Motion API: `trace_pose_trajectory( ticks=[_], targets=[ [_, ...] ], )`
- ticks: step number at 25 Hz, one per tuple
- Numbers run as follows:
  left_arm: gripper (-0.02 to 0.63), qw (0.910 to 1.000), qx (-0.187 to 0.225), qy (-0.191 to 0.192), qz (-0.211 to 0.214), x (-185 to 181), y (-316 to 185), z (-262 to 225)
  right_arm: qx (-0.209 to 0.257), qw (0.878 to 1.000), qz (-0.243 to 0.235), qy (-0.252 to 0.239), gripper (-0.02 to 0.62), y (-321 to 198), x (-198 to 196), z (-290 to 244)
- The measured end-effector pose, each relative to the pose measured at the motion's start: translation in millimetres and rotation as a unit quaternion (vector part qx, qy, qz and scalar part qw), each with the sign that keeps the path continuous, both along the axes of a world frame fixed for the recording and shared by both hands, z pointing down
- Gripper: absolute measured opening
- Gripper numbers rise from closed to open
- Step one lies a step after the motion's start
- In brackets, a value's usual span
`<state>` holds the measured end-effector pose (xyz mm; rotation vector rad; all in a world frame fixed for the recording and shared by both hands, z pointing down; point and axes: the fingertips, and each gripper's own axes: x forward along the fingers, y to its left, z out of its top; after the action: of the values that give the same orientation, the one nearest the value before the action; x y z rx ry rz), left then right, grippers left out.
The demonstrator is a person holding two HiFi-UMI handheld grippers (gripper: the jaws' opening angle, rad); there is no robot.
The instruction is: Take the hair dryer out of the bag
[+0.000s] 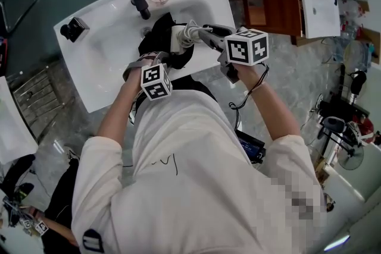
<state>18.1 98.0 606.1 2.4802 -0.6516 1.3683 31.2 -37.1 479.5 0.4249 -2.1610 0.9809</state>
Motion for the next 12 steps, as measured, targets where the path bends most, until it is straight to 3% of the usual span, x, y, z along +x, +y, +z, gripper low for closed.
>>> trace_pose_trajectory(
  ticks=[4, 7, 10, 12],
  targets=[
    [0.025, 0.9997, -0.001, 0.015, -0.018, -4.4, -6.5, -3.3, -0.018, 0.999, 0.025, -0.008, 0.087, -9.2, 2.1, -12.0],
    [0.025, 0.9996, 0.008, 0.027, -0.002, -0.3, -6.4, -17.6, -0.031, 0.995, 0.094, -0.025, 0.086, -26.1, 12.0, -16.0],
    [0.025, 0.9989, 0.028, 0.035, 0.015, 7.8, -5.5, -32.1, -0.049, 0.982, 0.177, -0.046, 0.086, -36.8, 23.3, -9.6],
    [0.025, 0.9981, 0.048, 0.036, 0.012, 10.0, -7.8, -34.6, -0.042, 0.978, 0.202, -0.043, 0.086, -35.2, 23.7, 1.2]
  ],
)
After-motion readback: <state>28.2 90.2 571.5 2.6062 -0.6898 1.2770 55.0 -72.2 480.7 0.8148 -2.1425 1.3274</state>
